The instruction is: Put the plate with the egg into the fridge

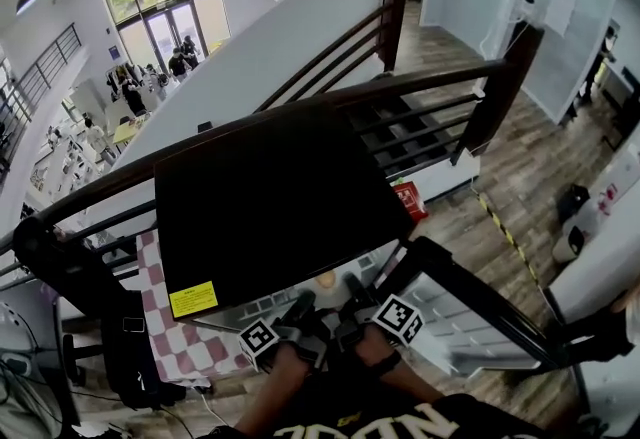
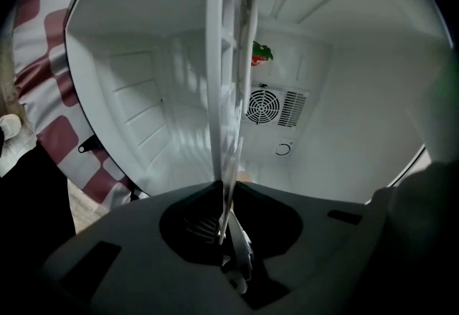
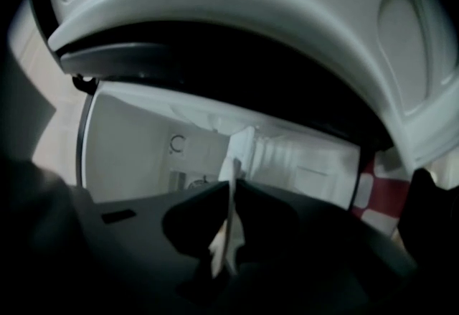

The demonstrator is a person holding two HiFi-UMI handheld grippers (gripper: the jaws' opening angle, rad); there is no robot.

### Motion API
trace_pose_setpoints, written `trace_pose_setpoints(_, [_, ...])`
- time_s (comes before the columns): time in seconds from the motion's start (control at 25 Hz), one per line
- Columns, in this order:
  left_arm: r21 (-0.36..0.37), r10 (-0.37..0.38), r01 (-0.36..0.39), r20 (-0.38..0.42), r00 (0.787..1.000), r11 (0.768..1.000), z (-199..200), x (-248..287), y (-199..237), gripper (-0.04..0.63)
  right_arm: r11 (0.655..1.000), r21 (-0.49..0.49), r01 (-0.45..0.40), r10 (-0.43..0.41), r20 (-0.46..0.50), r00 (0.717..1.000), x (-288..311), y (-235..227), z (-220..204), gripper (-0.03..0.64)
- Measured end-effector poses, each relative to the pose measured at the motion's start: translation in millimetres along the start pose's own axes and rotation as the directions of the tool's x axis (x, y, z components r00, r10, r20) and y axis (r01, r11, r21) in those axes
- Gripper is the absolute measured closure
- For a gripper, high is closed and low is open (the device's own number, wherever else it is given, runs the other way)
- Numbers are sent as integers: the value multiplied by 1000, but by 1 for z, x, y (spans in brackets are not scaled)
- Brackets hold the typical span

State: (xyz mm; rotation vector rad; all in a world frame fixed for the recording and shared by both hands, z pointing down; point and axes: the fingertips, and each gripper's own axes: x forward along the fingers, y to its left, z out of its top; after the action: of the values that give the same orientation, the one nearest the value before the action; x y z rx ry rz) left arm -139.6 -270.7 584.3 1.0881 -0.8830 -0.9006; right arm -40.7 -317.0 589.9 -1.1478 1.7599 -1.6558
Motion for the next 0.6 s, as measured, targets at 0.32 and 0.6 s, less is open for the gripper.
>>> trace_pose_setpoints(0.32, [11,-2,2,-14,1000,1000,3,1,0,545,999,-31,6,-5,3,1000,4,0,0,581])
trace_pose_setpoints(0.6, [46,-20,22,-45,999,999,2,0,-2,543,994,-105,-45,34,-102,994,1,6,-7,562])
